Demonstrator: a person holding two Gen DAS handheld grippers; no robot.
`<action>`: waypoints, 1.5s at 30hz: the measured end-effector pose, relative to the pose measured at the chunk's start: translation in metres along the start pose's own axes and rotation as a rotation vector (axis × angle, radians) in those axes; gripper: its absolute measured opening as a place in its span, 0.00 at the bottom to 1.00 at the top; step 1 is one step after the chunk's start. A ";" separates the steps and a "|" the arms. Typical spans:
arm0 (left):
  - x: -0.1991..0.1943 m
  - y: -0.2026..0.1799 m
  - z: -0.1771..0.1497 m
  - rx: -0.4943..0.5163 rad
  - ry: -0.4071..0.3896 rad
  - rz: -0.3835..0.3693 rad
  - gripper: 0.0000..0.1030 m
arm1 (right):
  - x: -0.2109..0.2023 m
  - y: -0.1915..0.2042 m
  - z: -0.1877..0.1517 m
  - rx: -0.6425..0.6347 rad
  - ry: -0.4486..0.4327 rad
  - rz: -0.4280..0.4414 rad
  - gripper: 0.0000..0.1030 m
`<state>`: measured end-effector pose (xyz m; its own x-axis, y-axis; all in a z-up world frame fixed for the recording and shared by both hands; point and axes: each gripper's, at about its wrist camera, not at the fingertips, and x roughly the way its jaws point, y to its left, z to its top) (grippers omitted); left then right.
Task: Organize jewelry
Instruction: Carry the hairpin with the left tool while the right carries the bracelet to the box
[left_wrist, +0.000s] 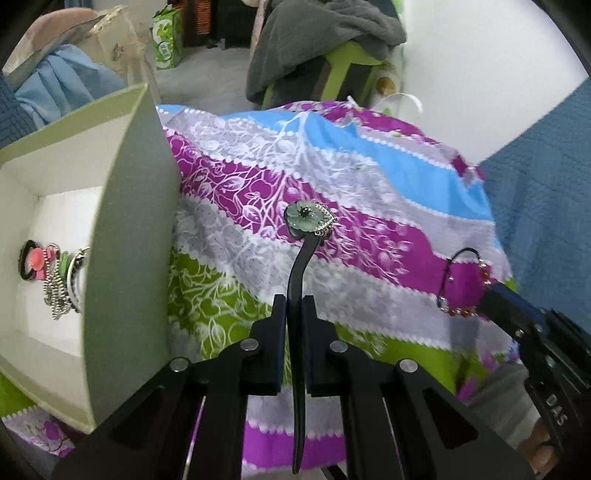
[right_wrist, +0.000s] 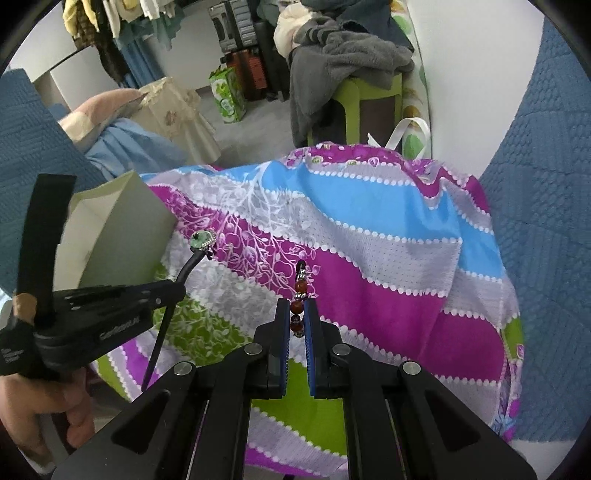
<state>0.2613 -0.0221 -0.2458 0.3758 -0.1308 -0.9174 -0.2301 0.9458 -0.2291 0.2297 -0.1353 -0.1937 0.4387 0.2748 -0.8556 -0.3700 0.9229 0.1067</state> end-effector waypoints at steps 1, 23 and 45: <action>-0.006 -0.001 -0.001 0.006 -0.004 -0.006 0.07 | -0.004 0.002 0.000 0.006 -0.004 0.001 0.05; -0.183 0.036 0.043 0.094 -0.197 -0.062 0.08 | -0.120 0.082 0.075 0.021 -0.197 0.016 0.05; -0.152 0.171 0.052 0.026 -0.171 -0.040 0.08 | -0.015 0.217 0.095 -0.099 -0.074 0.157 0.06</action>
<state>0.2114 0.1745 -0.1289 0.5321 -0.1178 -0.8384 -0.1895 0.9486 -0.2536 0.2203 0.0868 -0.1097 0.4272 0.4354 -0.7924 -0.5153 0.8374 0.1822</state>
